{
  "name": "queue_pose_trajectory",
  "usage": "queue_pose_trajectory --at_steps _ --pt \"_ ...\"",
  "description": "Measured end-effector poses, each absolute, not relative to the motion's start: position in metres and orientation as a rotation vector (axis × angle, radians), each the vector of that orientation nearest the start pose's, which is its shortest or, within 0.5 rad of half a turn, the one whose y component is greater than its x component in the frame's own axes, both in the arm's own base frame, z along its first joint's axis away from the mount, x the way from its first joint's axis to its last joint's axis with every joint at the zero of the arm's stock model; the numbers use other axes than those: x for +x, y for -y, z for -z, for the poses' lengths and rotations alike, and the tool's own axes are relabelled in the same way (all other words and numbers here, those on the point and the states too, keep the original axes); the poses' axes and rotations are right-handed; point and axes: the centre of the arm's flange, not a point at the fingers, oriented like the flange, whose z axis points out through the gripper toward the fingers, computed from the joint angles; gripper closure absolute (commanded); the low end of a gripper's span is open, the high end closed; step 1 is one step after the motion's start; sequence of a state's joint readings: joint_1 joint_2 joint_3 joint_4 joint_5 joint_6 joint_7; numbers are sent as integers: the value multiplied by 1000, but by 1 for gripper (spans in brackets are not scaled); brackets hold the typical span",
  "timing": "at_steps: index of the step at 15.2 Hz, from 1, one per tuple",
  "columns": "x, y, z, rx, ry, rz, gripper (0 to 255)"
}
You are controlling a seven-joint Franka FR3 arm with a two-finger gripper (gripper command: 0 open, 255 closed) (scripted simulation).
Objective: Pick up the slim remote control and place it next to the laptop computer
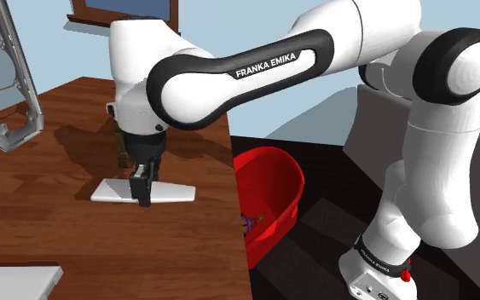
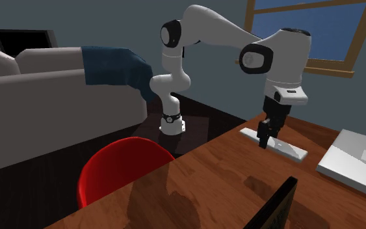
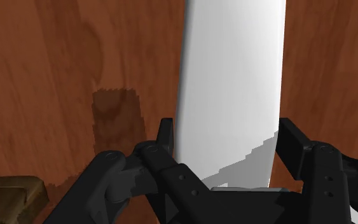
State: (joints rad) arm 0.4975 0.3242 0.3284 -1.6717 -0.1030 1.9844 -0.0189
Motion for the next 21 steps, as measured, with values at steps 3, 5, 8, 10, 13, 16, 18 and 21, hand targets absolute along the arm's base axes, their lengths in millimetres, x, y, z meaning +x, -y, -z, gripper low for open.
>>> queue_pose_trajectory --at_steps 3,5,8,10,13,16,18,21 --pt "428 -479 -425 -2840 1318 5 255" --pt "407 -495 -424 -2840 1318 5 255" --pt "377 -519 -425 -2840 1318 5 255" --pt "355 -536 -425 -2840 1319 5 255" --pt "321 -557 -422 -2840 1319 6 255" --pt "290 -582 -423 -2840 1319 5 255" --pt "268 -598 -426 -2840 1319 5 255" --pt "235 -619 -426 -2840 1319 6 255"
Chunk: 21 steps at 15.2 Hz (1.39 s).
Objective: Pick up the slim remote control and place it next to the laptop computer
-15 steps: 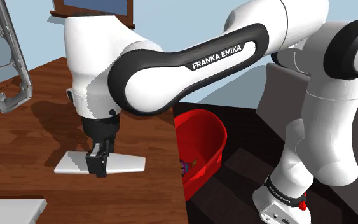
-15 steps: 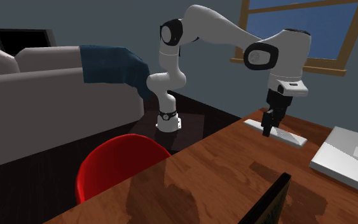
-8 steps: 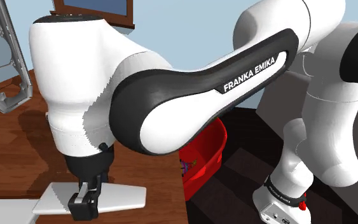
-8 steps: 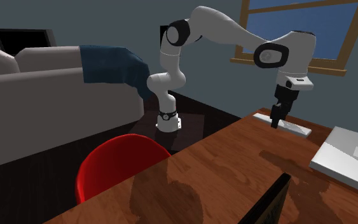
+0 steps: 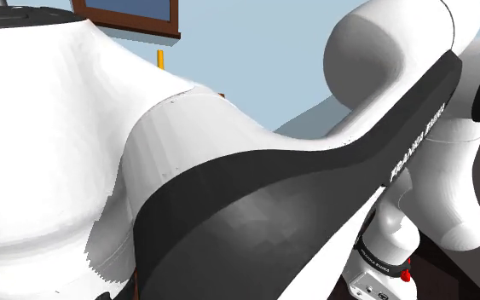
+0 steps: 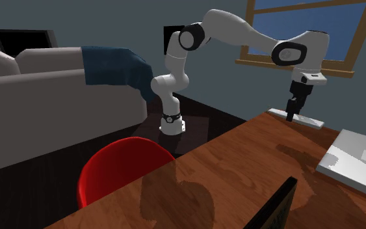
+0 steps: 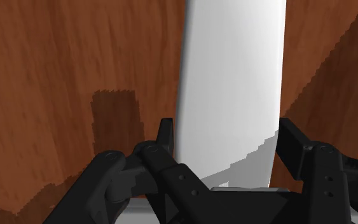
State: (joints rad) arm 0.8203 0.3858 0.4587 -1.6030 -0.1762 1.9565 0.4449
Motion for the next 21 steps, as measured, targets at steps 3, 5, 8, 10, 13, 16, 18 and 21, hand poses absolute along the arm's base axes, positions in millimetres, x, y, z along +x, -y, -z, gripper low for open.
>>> queue_pose_trajectory --at_steps 3,5,8,10,13,16,18,21 --pt "228 -626 -416 -2840 1318 5 255" --pt "226 -627 -404 -2841 1317 5 255" --pt "227 -627 -389 -2841 1317 5 255" --pt "227 -628 -377 -2841 1317 5 255" --pt "227 -627 -362 -2841 1317 5 255" --pt "227 -629 -347 -2841 1317 5 255" --pt "227 -628 -342 -2841 1317 5 255" --pt "227 -628 -340 -2841 1317 5 255"
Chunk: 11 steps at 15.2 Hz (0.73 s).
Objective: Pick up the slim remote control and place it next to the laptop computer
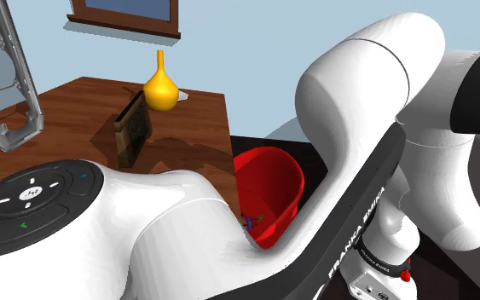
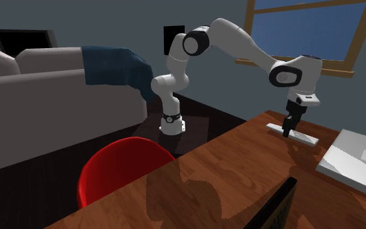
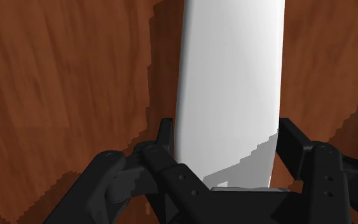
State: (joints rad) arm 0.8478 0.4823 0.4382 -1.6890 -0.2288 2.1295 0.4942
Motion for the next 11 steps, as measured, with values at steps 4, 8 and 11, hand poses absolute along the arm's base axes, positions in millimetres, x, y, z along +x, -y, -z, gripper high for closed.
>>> queue_pose_trajectory --at_steps 4,8,11 --pt "227 -628 -340 -2841 1317 6 0" --pt "227 -628 -340 -2841 1317 6 0" --pt "226 -627 -371 -2840 1317 7 0"
